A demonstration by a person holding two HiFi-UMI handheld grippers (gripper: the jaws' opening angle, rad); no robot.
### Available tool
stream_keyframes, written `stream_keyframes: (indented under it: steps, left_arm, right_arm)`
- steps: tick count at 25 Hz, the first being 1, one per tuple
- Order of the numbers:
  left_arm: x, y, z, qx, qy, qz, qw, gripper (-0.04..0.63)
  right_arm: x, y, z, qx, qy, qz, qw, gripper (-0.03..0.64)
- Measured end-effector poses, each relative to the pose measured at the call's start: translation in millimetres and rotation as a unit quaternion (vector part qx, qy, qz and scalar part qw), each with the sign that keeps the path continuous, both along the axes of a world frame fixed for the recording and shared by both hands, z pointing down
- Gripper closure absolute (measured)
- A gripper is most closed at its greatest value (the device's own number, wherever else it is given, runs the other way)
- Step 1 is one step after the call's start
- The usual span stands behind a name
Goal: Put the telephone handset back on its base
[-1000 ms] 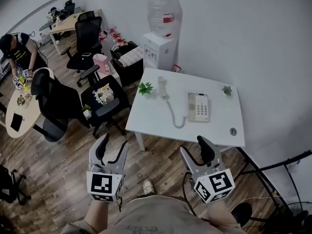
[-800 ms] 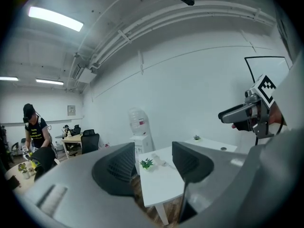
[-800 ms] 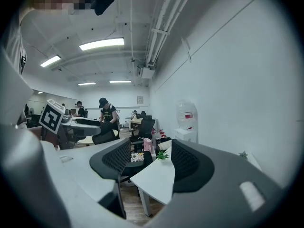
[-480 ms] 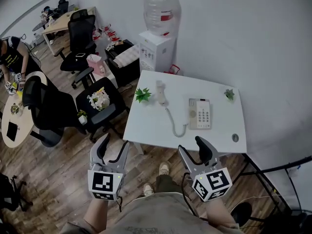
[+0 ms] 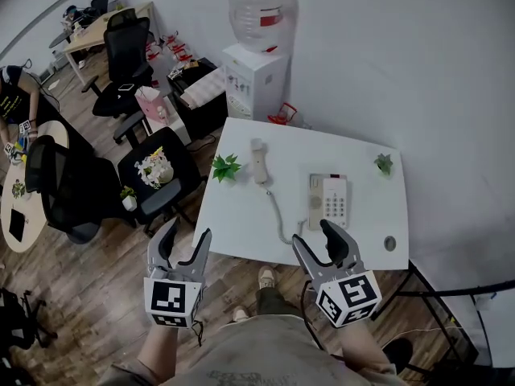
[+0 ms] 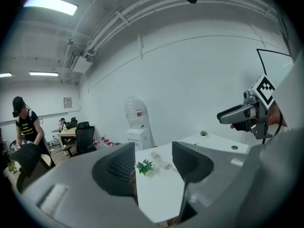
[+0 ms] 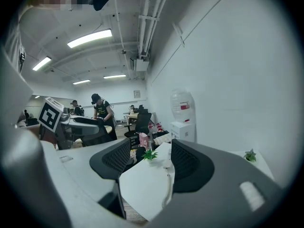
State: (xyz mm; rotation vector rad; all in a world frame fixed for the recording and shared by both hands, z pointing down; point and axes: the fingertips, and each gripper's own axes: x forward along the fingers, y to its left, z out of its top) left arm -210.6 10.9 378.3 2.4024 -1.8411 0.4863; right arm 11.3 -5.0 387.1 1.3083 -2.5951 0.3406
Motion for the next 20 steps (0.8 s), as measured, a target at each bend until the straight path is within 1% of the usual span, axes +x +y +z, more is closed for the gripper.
stream_keyframes:
  steps: [7,10,15,20]
  left_arm:
    - [17.8,-60.6,5.4,-0.007,-0.013,-0.008,0.9999,0.353]
    - [25.0,-82.7,5.4,-0.008,-0.013,-0.014,0.9998,0.352]
    - [34.7,-112.5,8.4,-0.006,-0.011,-0.027,0.9996,0.353]
    - [46.1,-137.4,9.3,-0.006,-0.015,-0.019,0.9997,0.353]
  right_arm:
    - [12.1,-66.0,8.1,-0.006,-0.001,-0.016,1.000,0.336]
    - [16.6,-89.5,10.2,-0.008,-0.004,-0.023,1.000,0.336]
    - [24.6,-120.3,15.6,-0.008,-0.003,-0.035,0.999,0.336]
    - [33.0,-145.8,21.8,-0.012,-0.005,-0.028,1.000,0.336]
